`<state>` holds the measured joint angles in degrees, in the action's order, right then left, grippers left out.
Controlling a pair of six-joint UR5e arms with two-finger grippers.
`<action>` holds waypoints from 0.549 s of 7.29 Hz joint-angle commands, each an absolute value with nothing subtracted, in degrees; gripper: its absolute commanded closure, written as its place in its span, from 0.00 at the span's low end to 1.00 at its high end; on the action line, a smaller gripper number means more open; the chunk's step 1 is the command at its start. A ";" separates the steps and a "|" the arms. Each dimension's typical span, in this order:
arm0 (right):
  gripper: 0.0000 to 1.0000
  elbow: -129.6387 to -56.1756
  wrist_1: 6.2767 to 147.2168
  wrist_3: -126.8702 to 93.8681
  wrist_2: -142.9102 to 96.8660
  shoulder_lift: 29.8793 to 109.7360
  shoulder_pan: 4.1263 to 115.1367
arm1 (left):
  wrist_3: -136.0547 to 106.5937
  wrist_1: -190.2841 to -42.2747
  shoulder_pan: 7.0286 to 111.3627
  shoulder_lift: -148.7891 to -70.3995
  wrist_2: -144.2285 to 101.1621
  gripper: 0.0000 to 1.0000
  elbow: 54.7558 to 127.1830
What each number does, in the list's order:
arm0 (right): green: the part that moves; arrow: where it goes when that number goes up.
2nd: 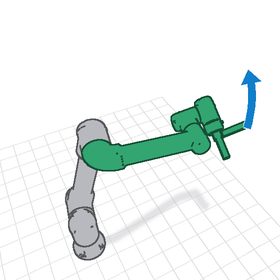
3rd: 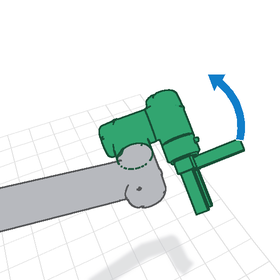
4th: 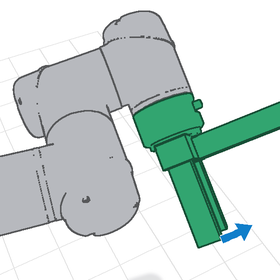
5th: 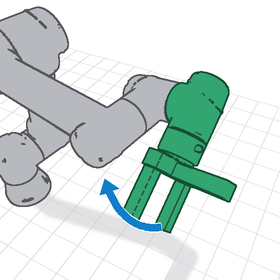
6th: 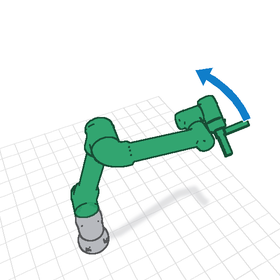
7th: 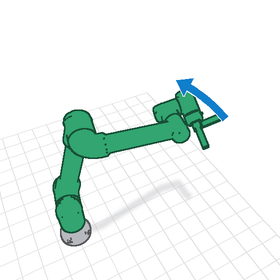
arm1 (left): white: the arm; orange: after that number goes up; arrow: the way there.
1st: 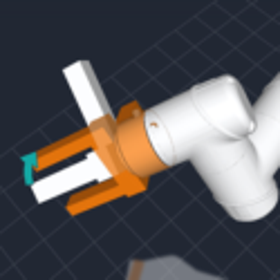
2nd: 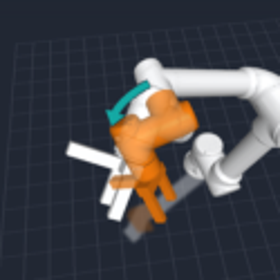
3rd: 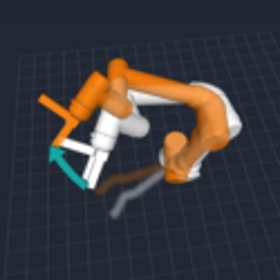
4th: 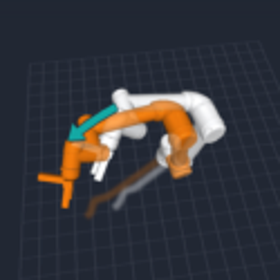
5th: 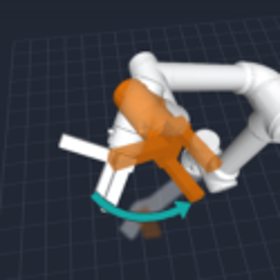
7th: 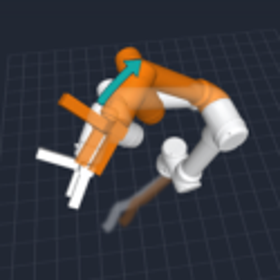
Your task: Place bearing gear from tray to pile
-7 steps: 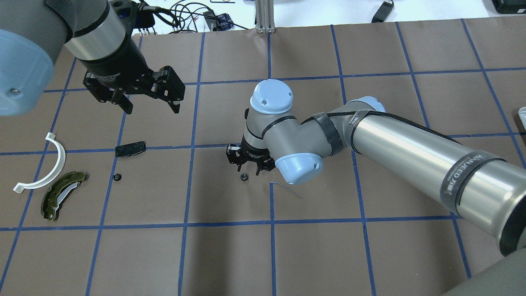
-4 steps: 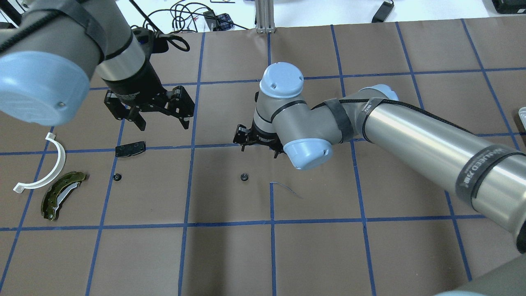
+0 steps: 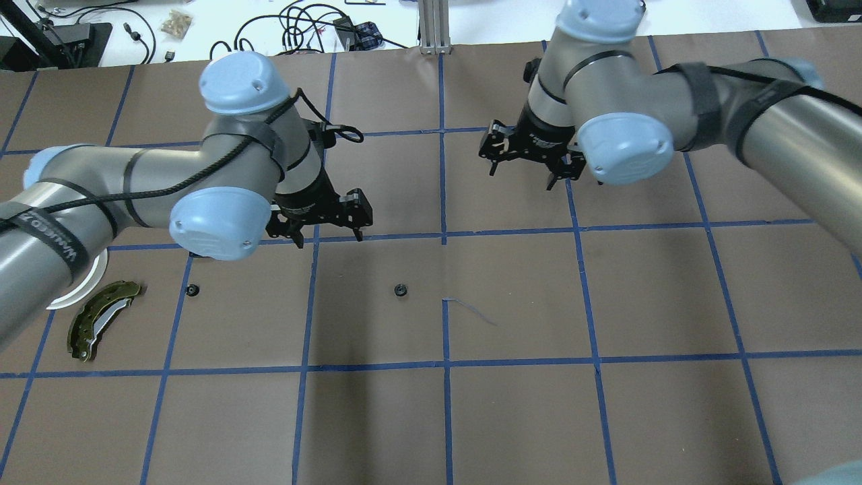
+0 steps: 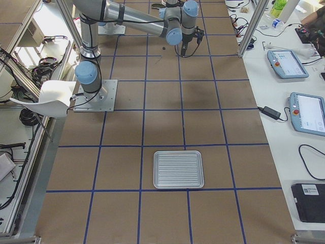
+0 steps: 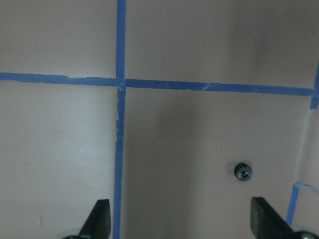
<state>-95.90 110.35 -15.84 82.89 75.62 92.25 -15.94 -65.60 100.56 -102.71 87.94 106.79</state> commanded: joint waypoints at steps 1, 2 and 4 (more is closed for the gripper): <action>0.00 -95.71 100.68 -8.45 88.32 82.40 85.97 | -21.78 -60.84 105.45 -108.87 87.89 0.05 107.05; 0.00 -95.71 99.68 -8.52 88.42 85.75 85.70 | -23.80 -58.82 106.95 -110.64 87.89 0.05 107.22; 0.00 -95.45 97.48 -9.14 89.12 89.89 86.04 | -23.47 -54.96 107.93 -112.76 88.33 0.06 109.49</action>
